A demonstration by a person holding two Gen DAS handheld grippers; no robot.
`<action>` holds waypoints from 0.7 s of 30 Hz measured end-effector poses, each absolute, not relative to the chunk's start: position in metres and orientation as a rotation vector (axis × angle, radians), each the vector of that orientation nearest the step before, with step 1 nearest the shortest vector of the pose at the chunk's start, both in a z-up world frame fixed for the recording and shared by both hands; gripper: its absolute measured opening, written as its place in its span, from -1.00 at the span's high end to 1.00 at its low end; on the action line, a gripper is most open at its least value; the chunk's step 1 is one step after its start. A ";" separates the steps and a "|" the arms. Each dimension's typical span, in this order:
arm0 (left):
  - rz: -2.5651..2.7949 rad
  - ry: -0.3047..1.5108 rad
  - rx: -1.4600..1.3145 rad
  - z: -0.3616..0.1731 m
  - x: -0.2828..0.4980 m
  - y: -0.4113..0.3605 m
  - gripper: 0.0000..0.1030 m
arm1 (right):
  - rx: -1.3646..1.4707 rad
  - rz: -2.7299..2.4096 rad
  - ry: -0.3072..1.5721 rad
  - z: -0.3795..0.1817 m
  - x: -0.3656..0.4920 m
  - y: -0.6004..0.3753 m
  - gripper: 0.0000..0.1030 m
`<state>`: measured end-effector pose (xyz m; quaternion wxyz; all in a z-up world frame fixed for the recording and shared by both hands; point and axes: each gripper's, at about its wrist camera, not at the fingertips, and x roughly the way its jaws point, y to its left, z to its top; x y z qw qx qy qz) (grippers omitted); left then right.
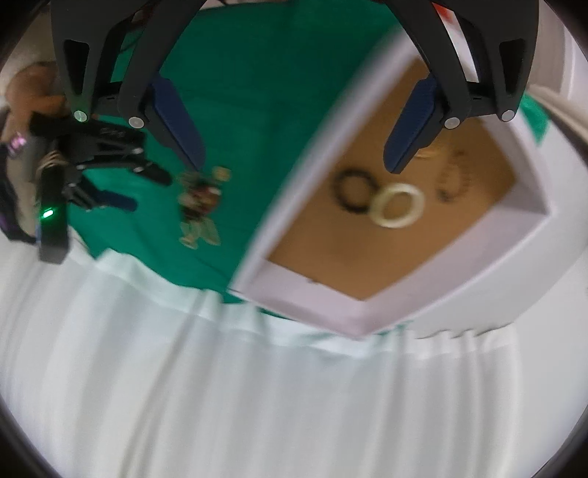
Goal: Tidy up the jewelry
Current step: 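Withdraw both tools from the box back over the remaining jewelry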
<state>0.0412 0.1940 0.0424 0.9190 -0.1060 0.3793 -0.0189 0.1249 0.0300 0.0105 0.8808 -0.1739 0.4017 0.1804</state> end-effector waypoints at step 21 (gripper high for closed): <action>-0.152 1.006 -0.015 -0.089 0.073 0.054 -0.92 | -0.151 -0.023 0.964 -0.077 0.046 -0.153 -0.53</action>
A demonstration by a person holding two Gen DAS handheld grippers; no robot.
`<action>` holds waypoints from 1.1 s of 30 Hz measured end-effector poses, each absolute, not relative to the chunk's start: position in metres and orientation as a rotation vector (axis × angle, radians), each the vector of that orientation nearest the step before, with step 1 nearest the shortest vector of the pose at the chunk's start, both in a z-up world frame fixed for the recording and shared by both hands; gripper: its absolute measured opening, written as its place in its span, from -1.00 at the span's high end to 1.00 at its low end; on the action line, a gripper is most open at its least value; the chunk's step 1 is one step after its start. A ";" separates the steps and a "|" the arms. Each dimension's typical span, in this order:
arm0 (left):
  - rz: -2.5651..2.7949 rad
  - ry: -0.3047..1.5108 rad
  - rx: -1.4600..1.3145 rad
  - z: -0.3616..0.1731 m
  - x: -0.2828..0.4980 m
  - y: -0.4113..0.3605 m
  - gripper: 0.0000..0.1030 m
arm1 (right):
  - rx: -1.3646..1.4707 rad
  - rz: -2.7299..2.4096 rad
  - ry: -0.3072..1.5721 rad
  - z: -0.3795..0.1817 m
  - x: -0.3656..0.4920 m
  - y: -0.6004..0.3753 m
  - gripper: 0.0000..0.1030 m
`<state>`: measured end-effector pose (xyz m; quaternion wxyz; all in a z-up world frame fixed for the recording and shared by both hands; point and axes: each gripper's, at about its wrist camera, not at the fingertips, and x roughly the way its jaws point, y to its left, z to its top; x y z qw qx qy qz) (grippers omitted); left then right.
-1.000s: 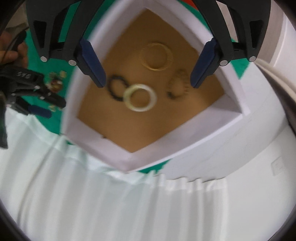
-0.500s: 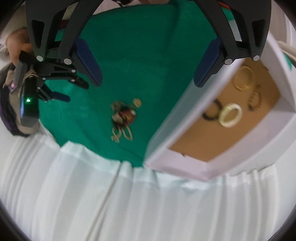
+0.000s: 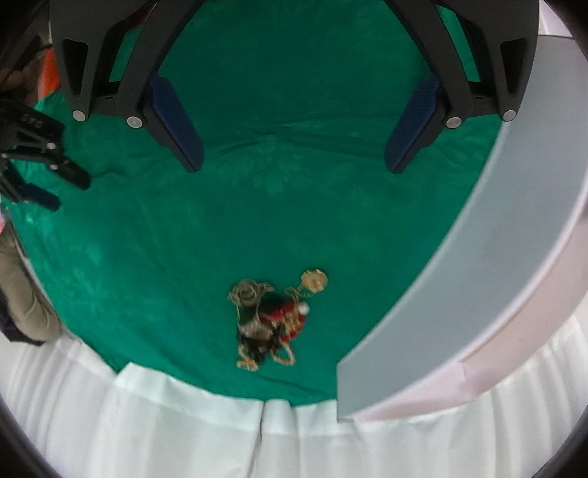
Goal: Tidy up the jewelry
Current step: 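Withdraw both tools from the box back over the remaining jewelry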
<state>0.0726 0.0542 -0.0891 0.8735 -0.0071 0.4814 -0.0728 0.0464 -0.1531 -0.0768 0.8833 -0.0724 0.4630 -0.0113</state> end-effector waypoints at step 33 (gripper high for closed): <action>-0.135 1.092 0.048 -0.118 0.081 0.040 -0.99 | -0.120 -0.004 0.968 -0.078 0.040 -0.152 -0.54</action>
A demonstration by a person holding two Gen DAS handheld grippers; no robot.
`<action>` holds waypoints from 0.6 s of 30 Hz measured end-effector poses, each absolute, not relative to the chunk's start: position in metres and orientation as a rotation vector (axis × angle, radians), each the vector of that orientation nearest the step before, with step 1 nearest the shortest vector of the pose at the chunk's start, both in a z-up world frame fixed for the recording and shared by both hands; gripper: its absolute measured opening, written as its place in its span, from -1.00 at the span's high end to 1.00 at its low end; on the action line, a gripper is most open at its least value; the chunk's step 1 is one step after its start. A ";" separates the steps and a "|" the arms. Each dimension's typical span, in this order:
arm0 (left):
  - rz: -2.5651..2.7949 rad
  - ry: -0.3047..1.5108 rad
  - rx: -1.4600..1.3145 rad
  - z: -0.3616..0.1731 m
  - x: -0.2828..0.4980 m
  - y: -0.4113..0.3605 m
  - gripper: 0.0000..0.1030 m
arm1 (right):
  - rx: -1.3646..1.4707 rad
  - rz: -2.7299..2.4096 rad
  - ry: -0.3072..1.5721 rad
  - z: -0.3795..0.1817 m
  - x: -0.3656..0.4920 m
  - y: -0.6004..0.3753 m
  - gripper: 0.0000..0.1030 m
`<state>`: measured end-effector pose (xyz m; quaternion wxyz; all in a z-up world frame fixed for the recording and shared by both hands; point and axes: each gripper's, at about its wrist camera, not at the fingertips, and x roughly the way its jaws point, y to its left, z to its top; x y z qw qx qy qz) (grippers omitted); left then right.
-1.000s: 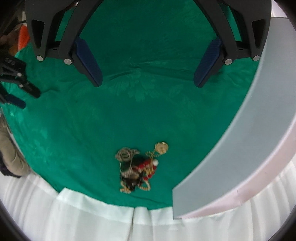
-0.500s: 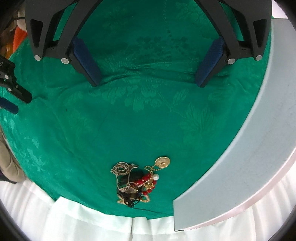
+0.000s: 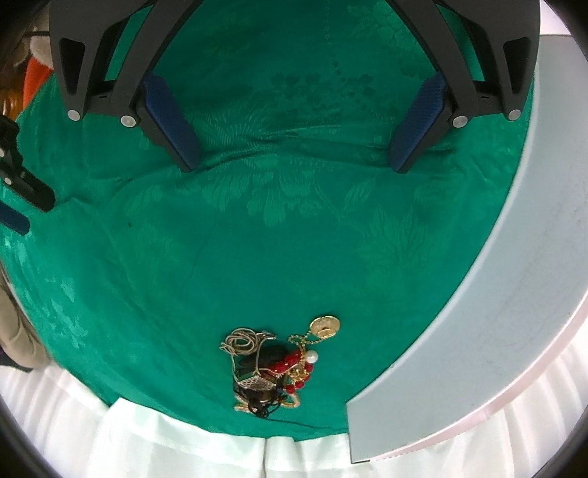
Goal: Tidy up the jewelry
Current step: 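Withdraw both tools from the box back over the remaining jewelry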
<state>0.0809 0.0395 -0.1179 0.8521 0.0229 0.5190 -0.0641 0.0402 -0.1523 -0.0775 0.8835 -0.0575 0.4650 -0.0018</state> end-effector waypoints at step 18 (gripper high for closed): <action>-0.210 0.993 0.003 -0.073 0.075 0.057 -0.99 | -0.094 -0.019 0.963 -0.074 0.041 -0.165 -0.54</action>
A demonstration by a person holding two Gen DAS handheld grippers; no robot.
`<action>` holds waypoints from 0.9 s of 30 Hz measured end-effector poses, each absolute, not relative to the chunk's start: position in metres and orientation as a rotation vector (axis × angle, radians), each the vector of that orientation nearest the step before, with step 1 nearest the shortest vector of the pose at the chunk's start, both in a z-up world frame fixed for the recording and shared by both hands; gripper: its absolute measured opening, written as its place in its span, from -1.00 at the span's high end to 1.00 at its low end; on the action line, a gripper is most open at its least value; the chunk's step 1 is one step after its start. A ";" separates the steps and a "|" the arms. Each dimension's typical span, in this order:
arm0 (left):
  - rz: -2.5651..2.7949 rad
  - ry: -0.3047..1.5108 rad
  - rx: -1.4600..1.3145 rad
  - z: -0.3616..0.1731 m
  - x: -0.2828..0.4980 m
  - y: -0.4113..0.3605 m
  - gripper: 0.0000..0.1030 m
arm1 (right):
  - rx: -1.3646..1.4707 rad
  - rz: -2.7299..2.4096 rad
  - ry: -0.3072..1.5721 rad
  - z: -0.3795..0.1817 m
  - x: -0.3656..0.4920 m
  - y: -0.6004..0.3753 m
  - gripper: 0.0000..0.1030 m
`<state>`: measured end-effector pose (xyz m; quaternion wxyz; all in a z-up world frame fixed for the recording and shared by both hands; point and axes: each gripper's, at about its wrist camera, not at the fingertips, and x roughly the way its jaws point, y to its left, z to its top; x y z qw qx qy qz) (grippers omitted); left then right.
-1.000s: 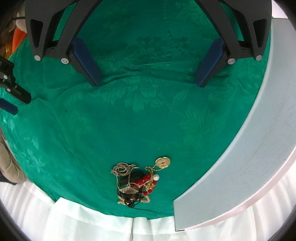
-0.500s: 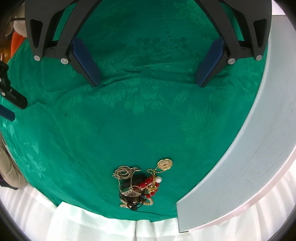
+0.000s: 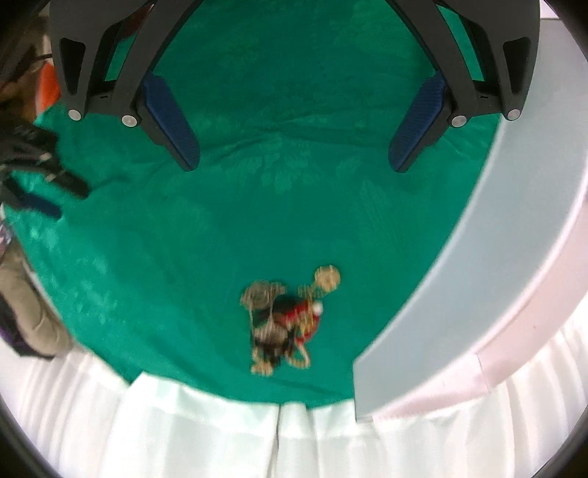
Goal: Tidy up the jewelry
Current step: 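Withdraw both tools from the box back over the remaining jewelry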
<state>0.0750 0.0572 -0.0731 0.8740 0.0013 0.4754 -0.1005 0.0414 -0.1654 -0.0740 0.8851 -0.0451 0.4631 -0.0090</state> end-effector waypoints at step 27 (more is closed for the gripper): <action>-0.360 1.078 -0.056 -0.038 0.191 0.035 -0.98 | -0.017 -0.042 0.961 -0.071 0.038 -0.193 -0.54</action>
